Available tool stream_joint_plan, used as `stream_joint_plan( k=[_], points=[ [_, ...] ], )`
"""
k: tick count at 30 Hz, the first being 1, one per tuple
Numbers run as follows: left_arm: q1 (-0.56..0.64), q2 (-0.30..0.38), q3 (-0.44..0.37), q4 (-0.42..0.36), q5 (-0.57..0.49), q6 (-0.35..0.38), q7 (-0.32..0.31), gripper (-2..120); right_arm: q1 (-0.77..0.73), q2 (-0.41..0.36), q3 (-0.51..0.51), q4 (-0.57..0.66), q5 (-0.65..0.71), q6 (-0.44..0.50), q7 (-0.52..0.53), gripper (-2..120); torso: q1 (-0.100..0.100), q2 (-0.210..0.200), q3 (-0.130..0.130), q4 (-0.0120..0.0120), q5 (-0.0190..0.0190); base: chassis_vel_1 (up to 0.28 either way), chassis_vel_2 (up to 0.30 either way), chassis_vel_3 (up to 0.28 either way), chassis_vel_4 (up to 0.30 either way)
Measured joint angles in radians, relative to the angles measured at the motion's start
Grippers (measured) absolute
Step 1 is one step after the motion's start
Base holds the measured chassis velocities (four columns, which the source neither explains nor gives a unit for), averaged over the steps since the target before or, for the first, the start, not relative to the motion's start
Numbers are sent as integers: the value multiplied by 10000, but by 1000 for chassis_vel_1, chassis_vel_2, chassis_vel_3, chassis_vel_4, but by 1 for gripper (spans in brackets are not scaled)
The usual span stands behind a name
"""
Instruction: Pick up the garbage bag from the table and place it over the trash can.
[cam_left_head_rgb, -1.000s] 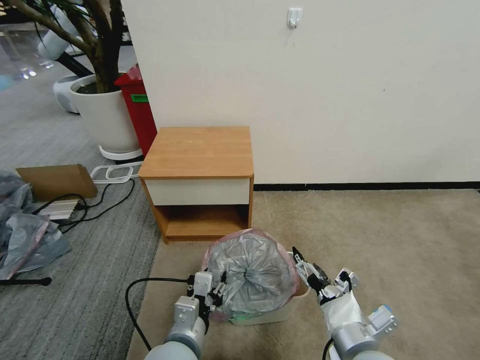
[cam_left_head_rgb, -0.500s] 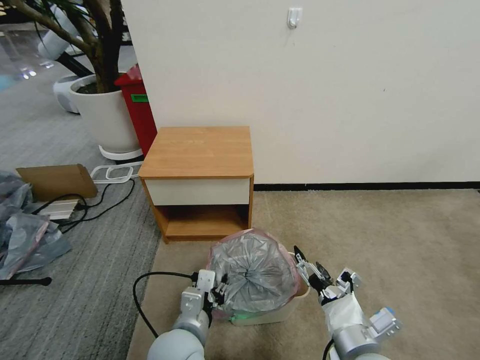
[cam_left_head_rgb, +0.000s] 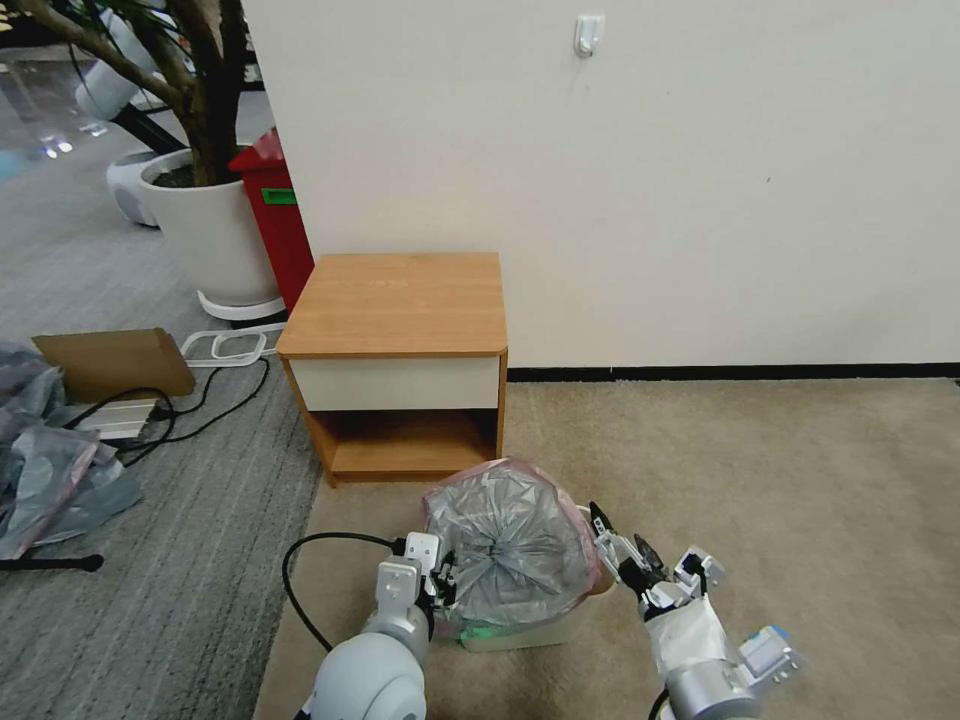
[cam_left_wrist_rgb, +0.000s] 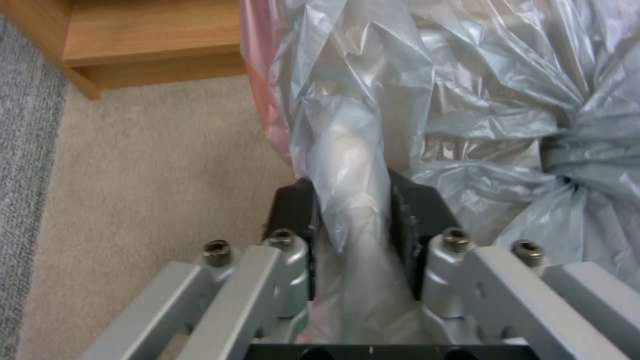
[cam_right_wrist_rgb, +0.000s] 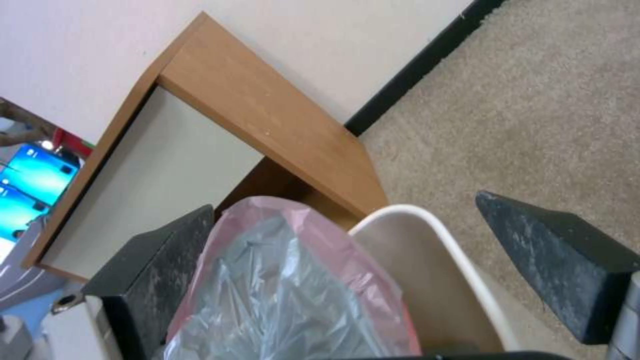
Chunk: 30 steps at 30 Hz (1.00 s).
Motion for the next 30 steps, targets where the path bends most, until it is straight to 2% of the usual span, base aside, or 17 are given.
stream_joint_plan(
  k=[4,9,12,16,17,20,26,30],
  points=[
    [-61,-36,20,89,-43,-8,-69,10,21,21,-9,-37,-35,4,-4,100,0,0,0,-1,-1,0,0,0,0],
    [25,-65,-7,145,-8,-240,-64,9,84,1,38,17,-389,31,-137,100,0,0,0,0,0,0,0,0,0],
    [145,-63,-28,209,156,-677,23,9,89,-30,70,183,-1012,87,-414,100,0,0,-1,-1,0,0,0,0,0],
    [565,12,-182,188,624,-1833,584,9,67,-204,91,430,-3191,223,-1510,100,0,-1,0,1,-1,0,0,0,0],
    [565,12,-182,188,624,-1833,584,9,67,-204,91,430,-3191,223,-1510,100,0,-1,0,1,-1,0,0,0,0],
    [762,74,-327,-12,899,-2300,1039,9,131,-297,69,353,-4415,356,-2166,100,0,0,0,0,0,0,0,0,0],
    [1102,233,-748,-409,1516,-3173,1945,9,389,-286,-41,262,-4877,152,-2347,100,0,-1,0,0,0,0,0,0,0],
    [1252,303,-974,-576,1806,-3501,2284,9,437,-257,-55,206,-4862,97,-2328,98,0,-1,0,1,0,0,0,0,0]
  ],
)
